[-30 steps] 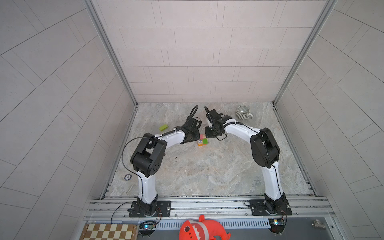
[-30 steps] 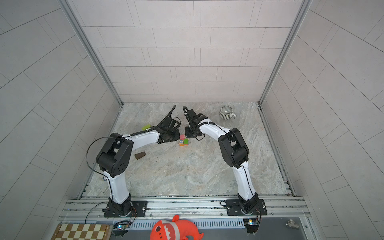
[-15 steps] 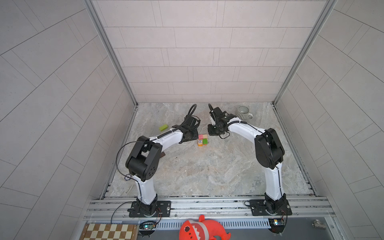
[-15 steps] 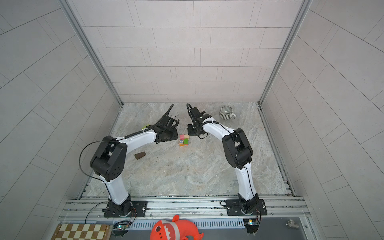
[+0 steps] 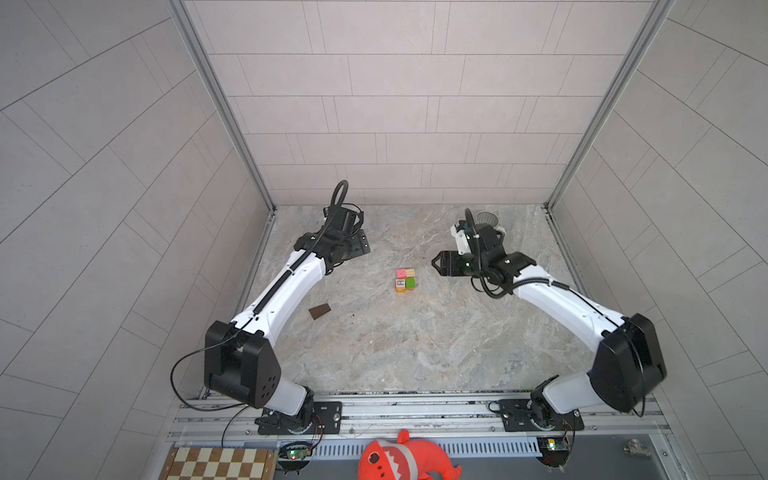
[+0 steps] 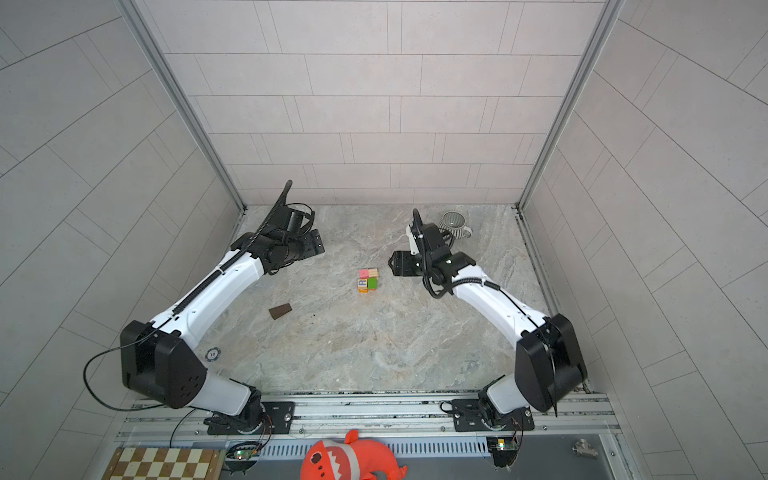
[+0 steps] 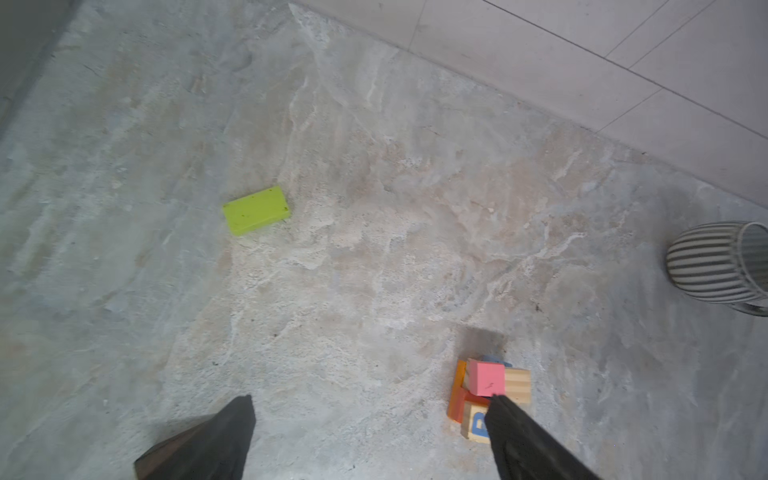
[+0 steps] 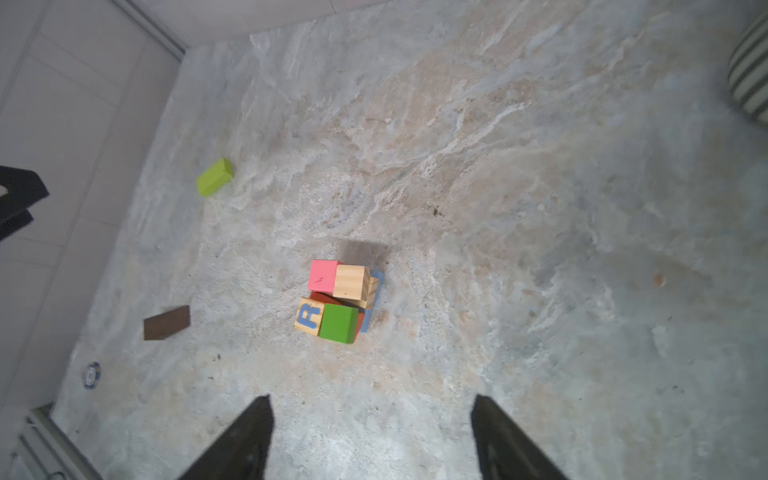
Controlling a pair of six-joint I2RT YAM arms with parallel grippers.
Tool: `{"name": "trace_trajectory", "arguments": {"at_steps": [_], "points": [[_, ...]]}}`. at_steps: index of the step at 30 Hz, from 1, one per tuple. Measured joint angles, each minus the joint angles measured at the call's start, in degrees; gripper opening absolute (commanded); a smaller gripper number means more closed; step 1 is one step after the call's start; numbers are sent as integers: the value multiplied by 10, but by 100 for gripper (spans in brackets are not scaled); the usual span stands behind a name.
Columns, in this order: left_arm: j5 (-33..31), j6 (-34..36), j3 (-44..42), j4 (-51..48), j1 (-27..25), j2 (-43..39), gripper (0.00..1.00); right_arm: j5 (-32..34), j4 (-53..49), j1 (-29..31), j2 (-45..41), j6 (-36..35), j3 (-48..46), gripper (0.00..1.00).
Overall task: Build the wood block tower
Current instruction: 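Move left gripper over the lime-green block while right gripper draws back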
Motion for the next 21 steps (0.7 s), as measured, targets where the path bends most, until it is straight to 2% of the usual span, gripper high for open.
{"name": "trace_trajectory", "arguments": {"at_steps": [4, 7, 13, 21], "points": [[-8, 3, 30, -43, 31, 26, 94, 0, 69, -1, -54, 15, -109, 99], [-9, 7, 45, -59, 59, 58, 94, -2, 104, -1, -69, 29, -145, 99], [-14, 20, 87, -84, 112, 145, 95, -14, 170, -2, -88, 63, -176, 99], [4, 41, 217, -102, 156, 280, 95, -32, 226, -2, -83, 94, -183, 99]]}}
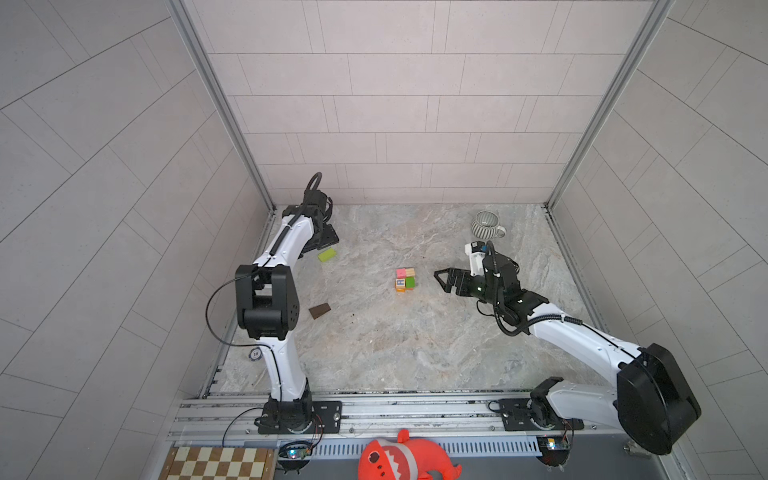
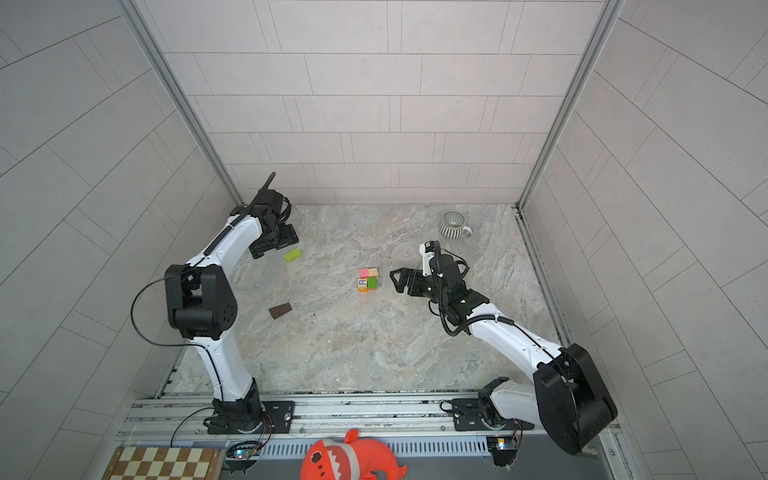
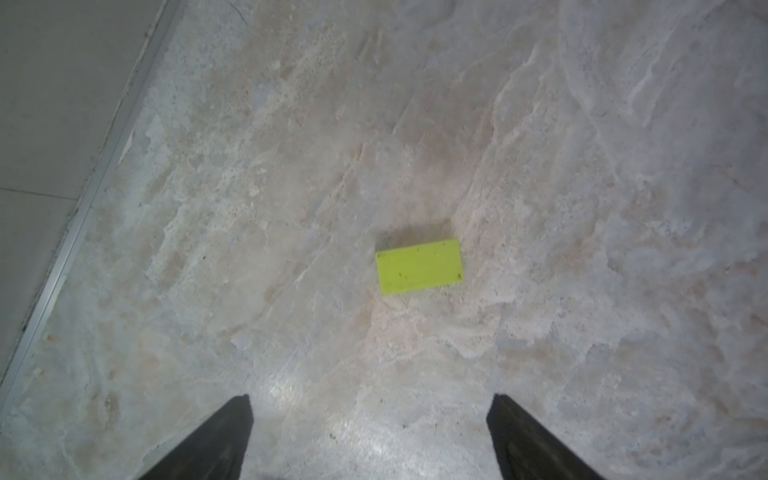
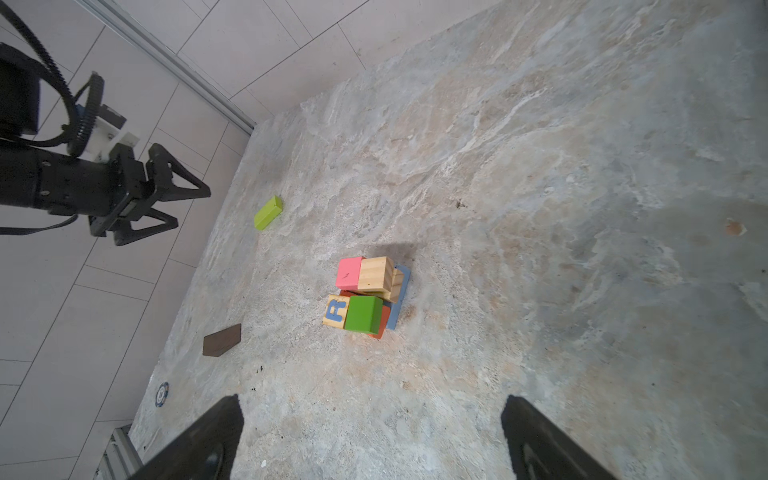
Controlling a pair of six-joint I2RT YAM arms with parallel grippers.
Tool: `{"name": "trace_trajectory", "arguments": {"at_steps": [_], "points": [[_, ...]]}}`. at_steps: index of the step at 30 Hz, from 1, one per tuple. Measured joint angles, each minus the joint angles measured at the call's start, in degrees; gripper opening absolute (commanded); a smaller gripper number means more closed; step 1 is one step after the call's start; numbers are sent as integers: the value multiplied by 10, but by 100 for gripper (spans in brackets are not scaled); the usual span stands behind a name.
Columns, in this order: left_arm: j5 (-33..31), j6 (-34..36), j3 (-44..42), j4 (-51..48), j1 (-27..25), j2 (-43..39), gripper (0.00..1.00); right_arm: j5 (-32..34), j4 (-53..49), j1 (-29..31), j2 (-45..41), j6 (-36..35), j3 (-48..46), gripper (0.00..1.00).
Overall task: Build the wood block tower
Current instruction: 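Move left gripper over the lime-green block while right gripper draws back, then close left gripper on the lime-green block and lift it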
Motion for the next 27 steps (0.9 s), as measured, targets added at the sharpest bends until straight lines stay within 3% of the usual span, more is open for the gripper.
{"name": "trace_trajectory", "arguments": {"at_steps": [10, 27], "points": [[26, 10, 50, 32, -2, 107, 95, -7, 23, -4, 11, 12, -6, 99], [39, 16, 51, 69, -3, 140, 93, -33, 51, -5, 24, 30, -6, 99]]}}
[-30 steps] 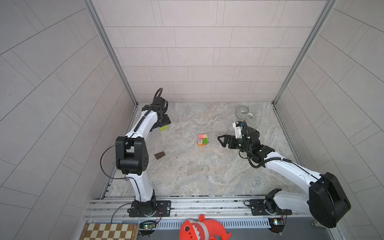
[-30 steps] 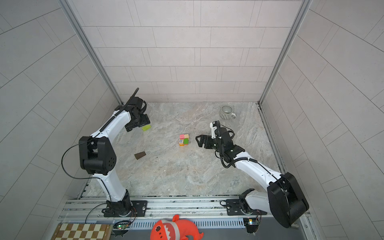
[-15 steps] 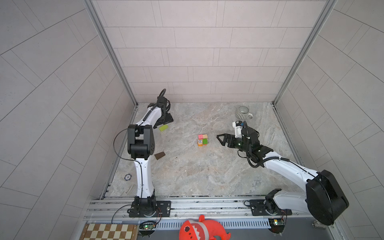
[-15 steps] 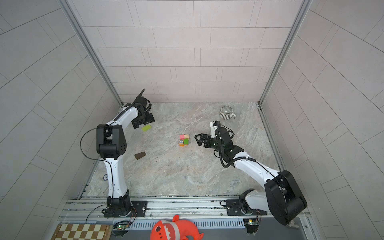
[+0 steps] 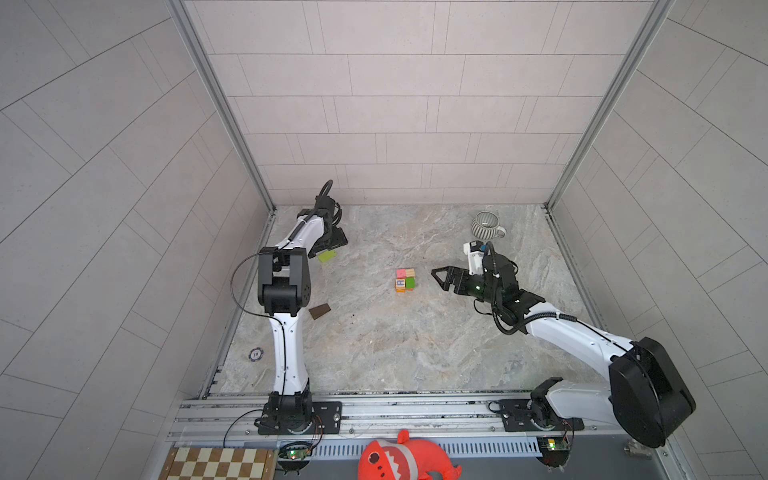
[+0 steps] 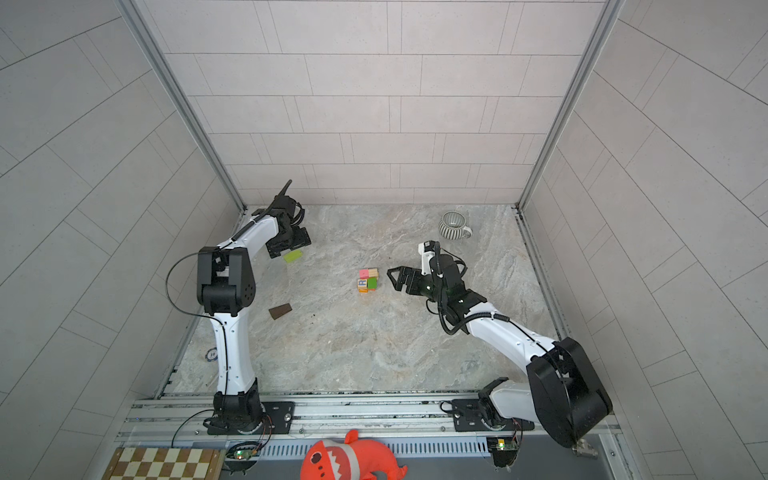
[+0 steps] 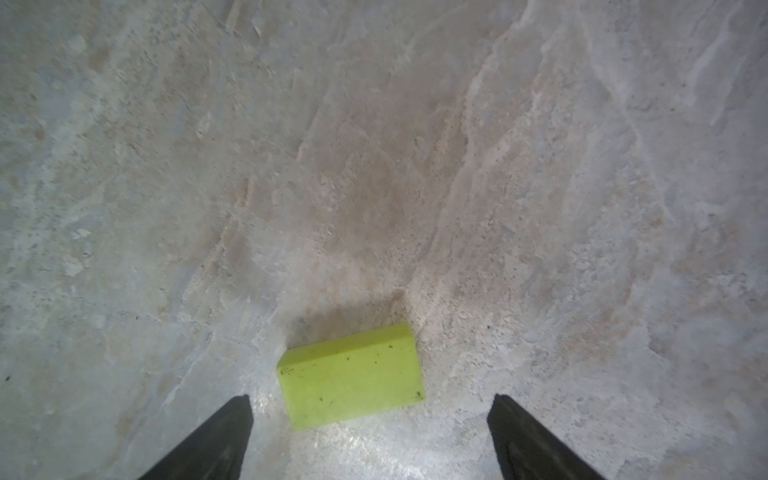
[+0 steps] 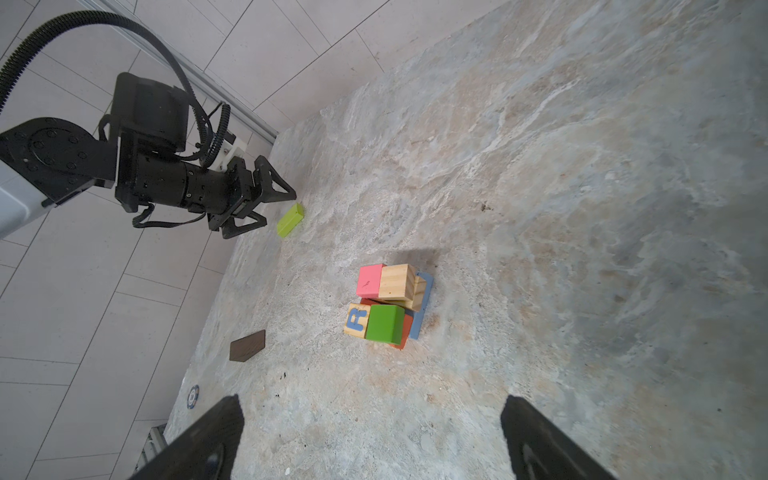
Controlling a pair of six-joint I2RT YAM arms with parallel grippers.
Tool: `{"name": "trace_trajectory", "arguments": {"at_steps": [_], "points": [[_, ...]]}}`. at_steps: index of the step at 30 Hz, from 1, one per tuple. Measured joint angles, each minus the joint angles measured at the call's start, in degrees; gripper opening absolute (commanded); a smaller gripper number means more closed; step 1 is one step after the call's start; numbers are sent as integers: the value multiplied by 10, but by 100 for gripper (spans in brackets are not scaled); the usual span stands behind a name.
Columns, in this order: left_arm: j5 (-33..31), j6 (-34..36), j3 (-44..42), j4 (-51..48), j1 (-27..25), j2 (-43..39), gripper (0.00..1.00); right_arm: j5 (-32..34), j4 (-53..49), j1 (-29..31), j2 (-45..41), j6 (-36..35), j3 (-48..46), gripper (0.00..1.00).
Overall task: Build the wood block tower
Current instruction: 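Close left gripper on the lime-green block and lift it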
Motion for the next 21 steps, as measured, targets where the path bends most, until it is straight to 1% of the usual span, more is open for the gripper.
{"name": "trace_trajectory", "arguments": {"at_steps": [8, 12, 16, 19, 21], "points": [[2, -13, -29, 21, -2, 6, 88, -13, 19, 0, 23, 9, -7, 98], [0, -25, -34, 23, -2, 11, 83, -17, 24, 0, 26, 12, -8, 98], [-4, -38, -34, 23, -2, 17, 73, -20, 30, 0, 33, 15, -8, 97], [-7, -47, -34, 24, -2, 17, 59, -22, 33, 0, 39, 19, -8, 96], [-10, -49, -34, 25, -2, 17, 52, -23, 34, 0, 43, 21, -8, 96]]}}
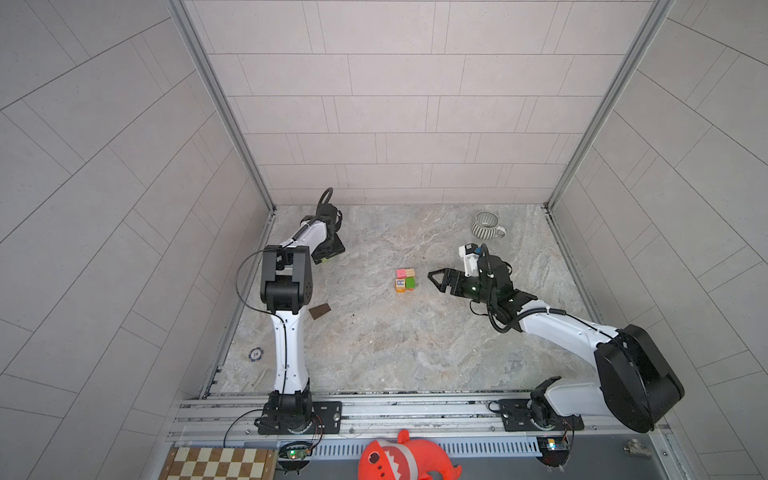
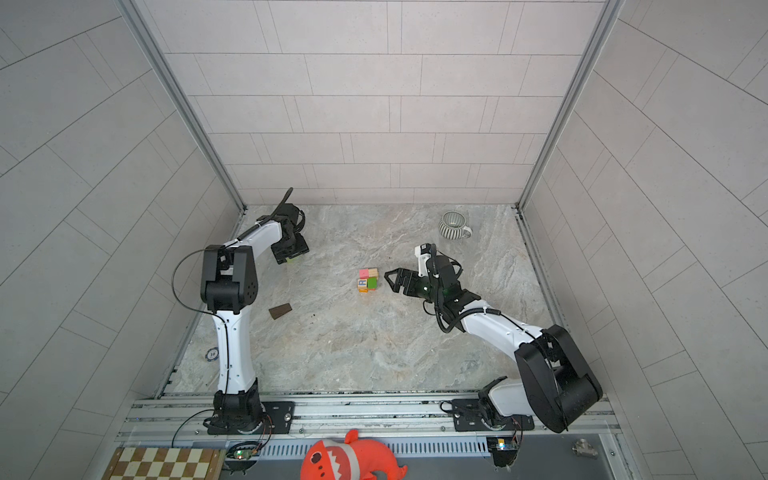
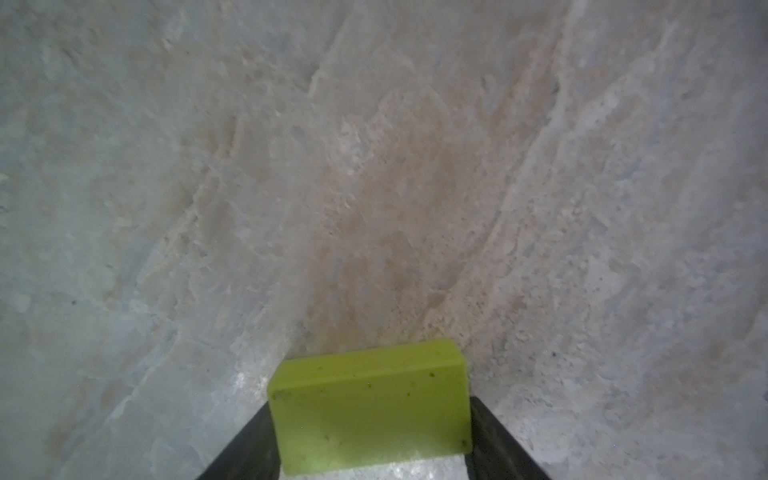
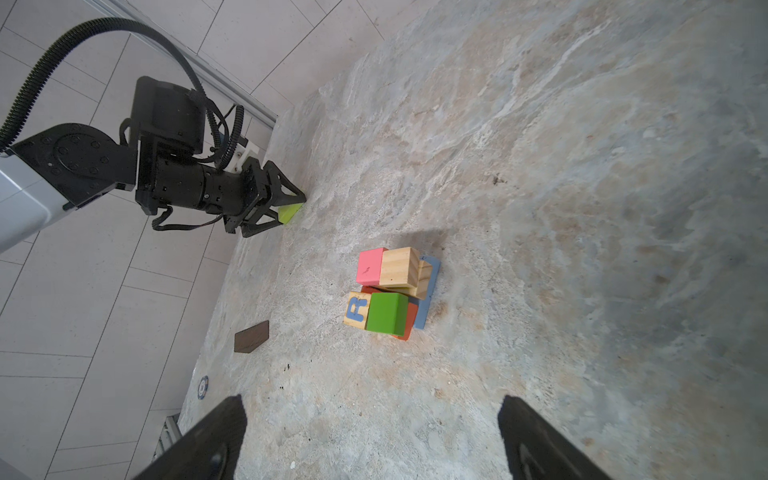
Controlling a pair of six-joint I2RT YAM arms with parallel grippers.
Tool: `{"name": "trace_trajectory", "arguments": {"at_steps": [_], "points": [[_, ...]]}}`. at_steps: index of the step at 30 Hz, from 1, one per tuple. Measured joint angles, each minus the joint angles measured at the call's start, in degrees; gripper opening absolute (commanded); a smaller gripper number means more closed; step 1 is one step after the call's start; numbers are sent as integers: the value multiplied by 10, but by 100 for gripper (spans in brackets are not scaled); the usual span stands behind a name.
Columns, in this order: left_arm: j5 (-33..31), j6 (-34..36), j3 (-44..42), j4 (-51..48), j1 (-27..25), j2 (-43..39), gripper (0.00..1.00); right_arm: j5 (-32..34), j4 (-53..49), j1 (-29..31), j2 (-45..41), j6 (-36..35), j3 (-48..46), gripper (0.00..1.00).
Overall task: Build the wood block tower
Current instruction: 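Close left gripper on the lime-green block and lift it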
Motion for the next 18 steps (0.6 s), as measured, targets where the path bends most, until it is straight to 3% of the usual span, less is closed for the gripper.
{"name": "trace_trajectory", "arguments": {"at_steps": [5, 11, 18], "points": [[-6, -5, 0, -1, 0, 0, 42, -3, 1, 0, 9, 1, 0, 95], [-5, 0, -4, -17, -6, -8, 40, -3, -1, -5, 16, -2, 0, 93], [7, 11, -48, -57, -65, -101, 40, -1, -81, -23, -3, -33, 14, 93]]}}
